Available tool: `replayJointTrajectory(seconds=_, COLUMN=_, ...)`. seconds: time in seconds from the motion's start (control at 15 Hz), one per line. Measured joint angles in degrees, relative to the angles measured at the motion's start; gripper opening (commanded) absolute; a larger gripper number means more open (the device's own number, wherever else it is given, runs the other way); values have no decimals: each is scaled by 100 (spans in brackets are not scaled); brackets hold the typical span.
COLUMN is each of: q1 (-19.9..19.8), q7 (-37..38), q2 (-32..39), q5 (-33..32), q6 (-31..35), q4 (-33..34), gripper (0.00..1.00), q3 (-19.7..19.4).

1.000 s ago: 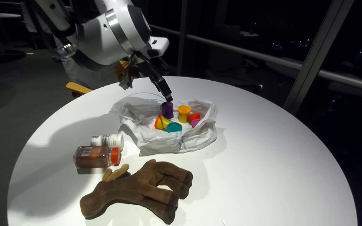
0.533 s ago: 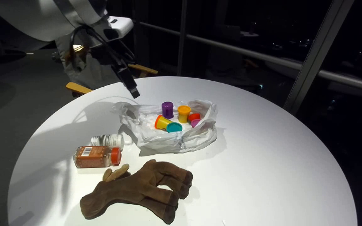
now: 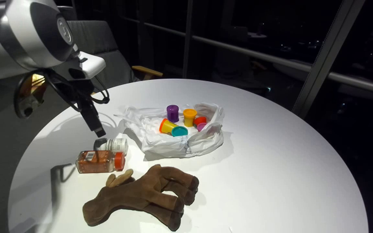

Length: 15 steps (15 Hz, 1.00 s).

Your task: Put all the objects in the white plastic bag

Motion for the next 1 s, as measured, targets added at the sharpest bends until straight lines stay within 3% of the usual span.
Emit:
replayJointTrajectory(seconds=0.53, q1=-250, q7=37, q2=448, q5=292, q6=127, q4=13, gripper=100, q3=273)
replayJointTrajectory(seconds=1.0, q1=-190, q7=160, q2=446, q5=302, q6=63, q4=74, gripper=100, q3=361)
